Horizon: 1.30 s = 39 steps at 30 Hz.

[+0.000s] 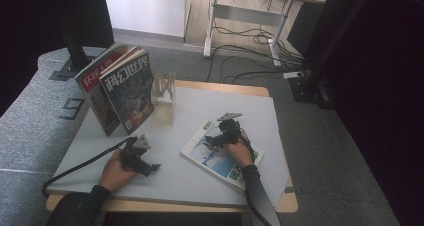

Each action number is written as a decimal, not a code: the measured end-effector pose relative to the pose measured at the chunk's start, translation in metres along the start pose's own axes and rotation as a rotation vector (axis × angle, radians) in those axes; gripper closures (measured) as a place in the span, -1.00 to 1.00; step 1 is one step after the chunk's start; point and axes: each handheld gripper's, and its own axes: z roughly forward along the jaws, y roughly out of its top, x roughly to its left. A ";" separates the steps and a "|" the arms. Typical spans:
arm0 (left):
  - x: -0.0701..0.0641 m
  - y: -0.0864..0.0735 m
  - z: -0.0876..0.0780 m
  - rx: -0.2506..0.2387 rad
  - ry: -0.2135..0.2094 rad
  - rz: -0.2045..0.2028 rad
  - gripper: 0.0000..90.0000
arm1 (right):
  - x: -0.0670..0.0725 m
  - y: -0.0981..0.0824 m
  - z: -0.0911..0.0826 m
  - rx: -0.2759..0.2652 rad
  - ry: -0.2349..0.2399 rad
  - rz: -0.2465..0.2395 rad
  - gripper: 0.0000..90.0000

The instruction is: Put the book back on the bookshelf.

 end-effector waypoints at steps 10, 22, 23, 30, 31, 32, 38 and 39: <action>0.000 0.000 0.000 0.001 0.000 0.001 -1.00 | 0.021 0.004 0.005 0.003 0.033 -0.042 -1.00; 0.000 0.000 0.000 0.000 0.000 0.000 -1.00 | 0.046 0.009 0.009 -0.009 0.065 -0.105 -1.00; 0.000 0.000 0.000 0.001 0.000 0.000 -1.00 | 0.051 0.010 0.008 -0.029 0.127 -0.111 -0.70; 0.000 0.000 0.000 0.000 0.000 0.001 -1.00 | 0.122 0.033 0.017 0.031 0.251 -0.275 -0.66; 0.000 0.000 0.000 0.001 0.000 0.001 -1.00 | 0.124 0.032 0.020 0.037 0.232 -0.285 -0.67; 0.000 0.000 0.000 0.001 0.000 0.001 -1.00 | 0.125 0.030 0.023 0.042 0.187 -0.318 -0.68; 0.000 0.000 0.000 0.001 0.001 0.001 -1.00 | 0.102 0.026 0.020 0.010 0.183 -0.232 -0.76; 0.000 0.000 0.000 0.001 0.000 0.001 -1.00 | 0.096 0.024 0.020 -0.002 0.194 -0.198 -0.76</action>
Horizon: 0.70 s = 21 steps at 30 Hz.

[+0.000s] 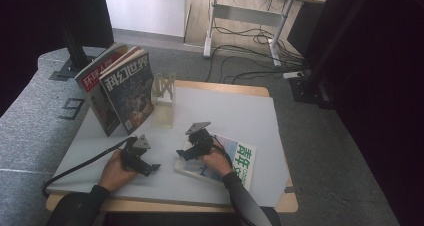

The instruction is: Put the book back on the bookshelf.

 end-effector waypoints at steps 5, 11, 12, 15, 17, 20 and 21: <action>0.000 0.000 0.000 0.000 0.000 0.000 -1.00 | -0.024 -0.011 -0.009 -0.007 -0.055 0.043 -0.85; 0.000 0.000 0.000 0.000 0.000 0.000 -1.00 | -0.043 -0.020 -0.016 -0.004 -0.108 0.090 -1.00; 0.000 0.000 0.000 0.000 -0.001 0.000 -1.00 | -0.046 -0.021 -0.016 0.002 -0.103 0.104 -1.00; 0.000 0.000 0.000 0.000 0.000 0.000 -1.00 | -0.050 -0.021 -0.014 0.016 -0.074 0.129 -1.00; 0.000 0.000 0.000 0.000 0.000 0.000 -1.00 | -0.051 -0.020 -0.014 0.018 -0.069 0.130 -1.00; 0.000 0.000 0.000 0.000 0.000 0.000 -1.00 | -0.051 -0.021 -0.014 0.019 -0.069 0.129 -1.00; 0.000 0.000 0.000 0.000 -0.001 0.000 -1.00 | -0.050 -0.021 -0.014 0.019 -0.069 0.126 -1.00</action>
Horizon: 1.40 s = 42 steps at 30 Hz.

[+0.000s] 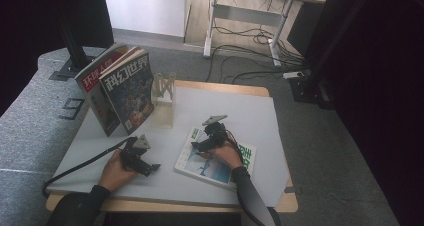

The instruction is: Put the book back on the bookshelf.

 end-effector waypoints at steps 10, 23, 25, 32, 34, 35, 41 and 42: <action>0.000 0.000 0.000 0.000 0.000 -0.001 -1.00 | 0.020 0.003 0.003 0.011 0.067 -0.073 -1.00; 0.000 0.000 0.000 -0.001 0.001 -0.001 -1.00 | 0.040 -0.002 -0.008 0.023 0.010 -0.136 -1.00; 0.000 0.000 0.000 -0.001 0.000 0.000 -1.00 | 0.038 -0.011 -0.017 0.028 -0.001 -0.129 -1.00; 0.000 0.000 0.000 0.000 0.001 0.001 -1.00 | 0.030 -0.043 -0.046 0.014 -0.048 -0.050 -1.00; 0.000 0.000 0.000 -0.001 0.001 0.001 -1.00 | 0.030 -0.052 -0.054 0.010 -0.063 -0.036 -1.00; 0.000 0.000 0.000 -0.001 0.000 0.001 -1.00 | 0.029 -0.055 -0.057 0.009 -0.068 -0.031 -1.00; 0.000 0.000 0.000 -0.001 0.001 0.001 -1.00 | 0.029 -0.080 -0.081 0.004 -0.113 0.014 -1.00; 0.000 0.000 0.000 -0.001 0.001 0.001 -1.00 | 0.029 -0.084 -0.085 0.002 -0.118 0.022 -1.00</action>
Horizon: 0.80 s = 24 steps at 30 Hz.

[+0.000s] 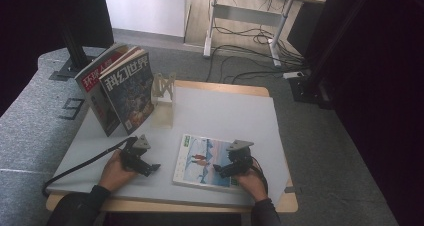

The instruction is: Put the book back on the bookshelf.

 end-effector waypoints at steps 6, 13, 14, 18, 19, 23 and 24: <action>0.000 0.000 0.000 0.000 0.000 0.000 -1.00 | 0.001 -0.023 -0.019 -0.019 -0.024 0.042 -1.00; 0.000 0.000 0.000 0.000 0.000 0.000 -1.00 | 0.006 -0.043 -0.037 -0.034 -0.054 0.068 -1.00; 0.000 0.000 0.000 0.000 0.000 0.000 -1.00 | 0.007 -0.045 -0.039 -0.034 -0.059 0.070 -1.00; 0.000 0.000 0.000 0.000 0.000 0.000 -1.00 | 0.010 -0.053 -0.047 -0.033 -0.070 0.078 -1.00; 0.000 0.000 0.000 0.000 0.000 0.000 -1.00 | 0.011 -0.056 -0.049 -0.035 -0.071 0.082 -1.00; 0.000 0.000 0.000 0.000 0.000 0.000 -1.00 | 0.012 -0.064 -0.057 -0.030 -0.070 0.104 -1.00; 0.000 0.000 0.000 0.000 0.000 0.000 -1.00 | 0.013 -0.066 -0.058 -0.032 -0.068 0.116 -1.00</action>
